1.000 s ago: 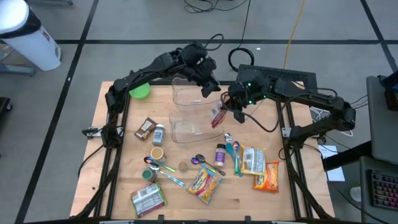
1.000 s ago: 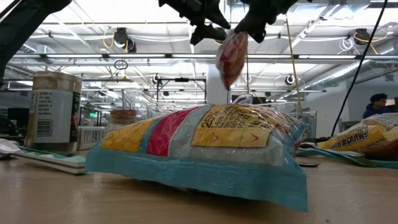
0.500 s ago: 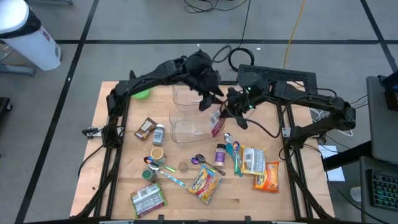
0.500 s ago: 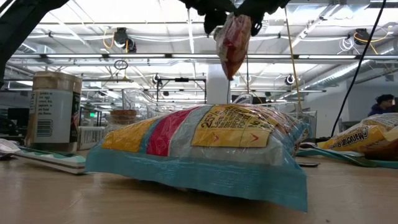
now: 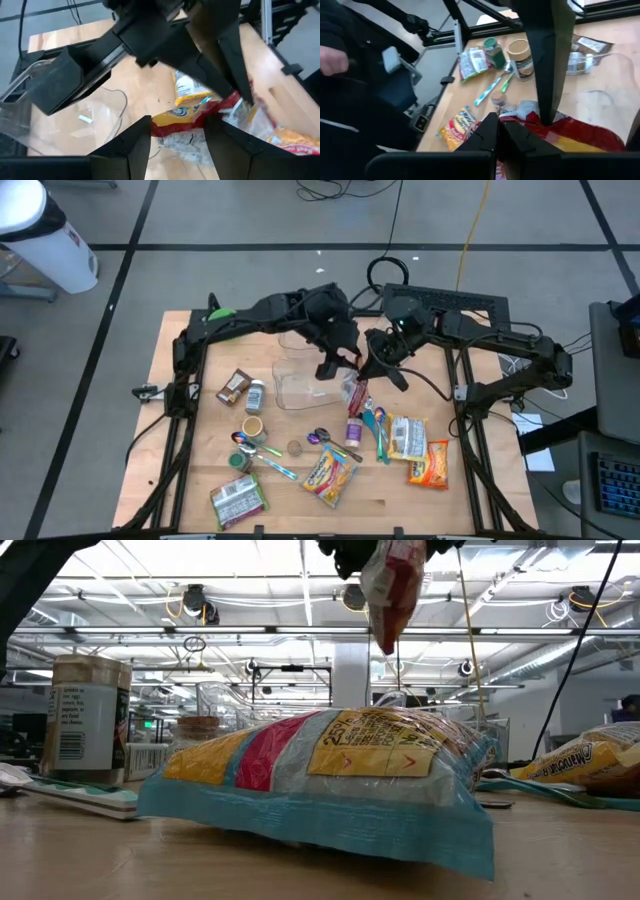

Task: Pick & Place Food Item
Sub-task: Put the red noodle pack into the top left transparent bin

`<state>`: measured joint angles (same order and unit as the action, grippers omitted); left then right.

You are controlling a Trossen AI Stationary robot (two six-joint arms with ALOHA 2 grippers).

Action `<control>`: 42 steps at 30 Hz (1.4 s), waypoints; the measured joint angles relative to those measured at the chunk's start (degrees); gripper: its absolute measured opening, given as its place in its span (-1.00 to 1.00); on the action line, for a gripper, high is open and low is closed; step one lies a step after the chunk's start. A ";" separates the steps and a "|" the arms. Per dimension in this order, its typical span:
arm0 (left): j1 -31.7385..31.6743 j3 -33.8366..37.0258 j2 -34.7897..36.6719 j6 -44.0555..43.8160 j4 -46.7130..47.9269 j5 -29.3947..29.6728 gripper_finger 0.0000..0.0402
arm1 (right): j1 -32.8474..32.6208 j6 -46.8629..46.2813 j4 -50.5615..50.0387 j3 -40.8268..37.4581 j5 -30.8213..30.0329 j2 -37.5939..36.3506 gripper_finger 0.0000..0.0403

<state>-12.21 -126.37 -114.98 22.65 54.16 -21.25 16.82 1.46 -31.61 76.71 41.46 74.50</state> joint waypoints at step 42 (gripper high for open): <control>1.43 0.00 0.04 2.73 2.72 0.11 -0.97 | -3.43 -0.14 0.11 0.00 -1.19 -0.04 -1.00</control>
<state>-10.79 -126.37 -114.93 25.39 56.88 -21.15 13.39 1.32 -31.50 76.71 40.27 74.46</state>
